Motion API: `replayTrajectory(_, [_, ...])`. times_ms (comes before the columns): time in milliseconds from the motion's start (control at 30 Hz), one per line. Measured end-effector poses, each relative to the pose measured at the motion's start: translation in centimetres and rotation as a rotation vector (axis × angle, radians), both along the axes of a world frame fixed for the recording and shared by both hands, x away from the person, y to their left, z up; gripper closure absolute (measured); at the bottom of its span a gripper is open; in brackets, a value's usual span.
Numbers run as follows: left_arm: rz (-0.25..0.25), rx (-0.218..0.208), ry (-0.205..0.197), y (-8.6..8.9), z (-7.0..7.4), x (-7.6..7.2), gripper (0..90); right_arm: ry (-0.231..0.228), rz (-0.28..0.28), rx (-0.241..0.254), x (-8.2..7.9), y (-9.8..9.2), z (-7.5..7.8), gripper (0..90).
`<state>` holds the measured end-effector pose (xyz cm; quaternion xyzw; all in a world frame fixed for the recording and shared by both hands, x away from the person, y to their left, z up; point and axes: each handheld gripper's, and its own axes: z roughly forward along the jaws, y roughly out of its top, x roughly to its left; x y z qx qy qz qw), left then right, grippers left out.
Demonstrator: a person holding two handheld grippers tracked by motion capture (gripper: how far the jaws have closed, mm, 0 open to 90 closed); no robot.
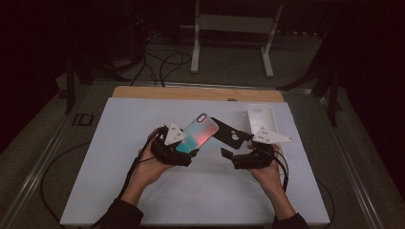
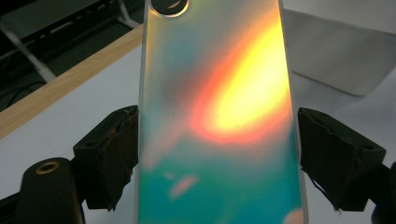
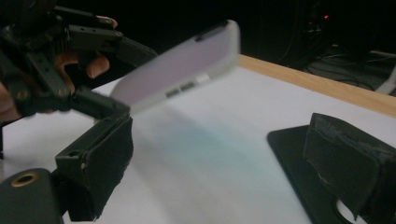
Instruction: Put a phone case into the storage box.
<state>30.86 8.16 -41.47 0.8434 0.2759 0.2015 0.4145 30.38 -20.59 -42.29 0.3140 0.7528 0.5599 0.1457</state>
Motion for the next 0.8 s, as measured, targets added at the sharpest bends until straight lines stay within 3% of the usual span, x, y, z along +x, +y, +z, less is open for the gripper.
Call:
replayTrajectory(233, [-0.042, -0.015, -0.01, -1.4, -0.1, -0.7, 16.9, 0.049, 0.031, 0.003, 0.8, 1.9, 0.3, 10.2])
replayTrajectory(400, [-0.069, -0.028, -0.015, -2.1, -0.3, -1.2, 16.9, 0.084, 0.043, 0.019, 1.1, 2.3, 0.2, 15.4])
replayTrajectory(433, [-0.072, -0.026, -0.017, -2.3, -0.3, -1.2, 16.9, 0.128, 0.054, 0.054, 1.4, 2.5, 0.0, 27.3])
replayTrajectory(533, [-0.079, -0.029, -0.016, -2.6, -0.5, -1.3, 16.9, 0.142, 0.056, 0.066, 1.5, 2.5, -0.1, 30.7])
replayTrajectory(567, [-0.081, -0.028, -0.017, -2.7, -0.5, -1.4, 16.9, 0.172, 0.054, 0.091, 1.6, 2.7, -0.1, 41.9])
replayTrajectory(633, [-0.08, -0.037, -0.015, -2.8, -0.6, -1.3, 16.9, 0.177, 0.046, 0.087, 1.6, 2.8, -0.1, 42.7])
replayTrajectory(800, [-0.078, -0.04, -0.008, -3.0, -0.8, -1.2, 16.9, 0.206, 0.045, 0.1, 1.7, 3.2, -0.1, 56.2])
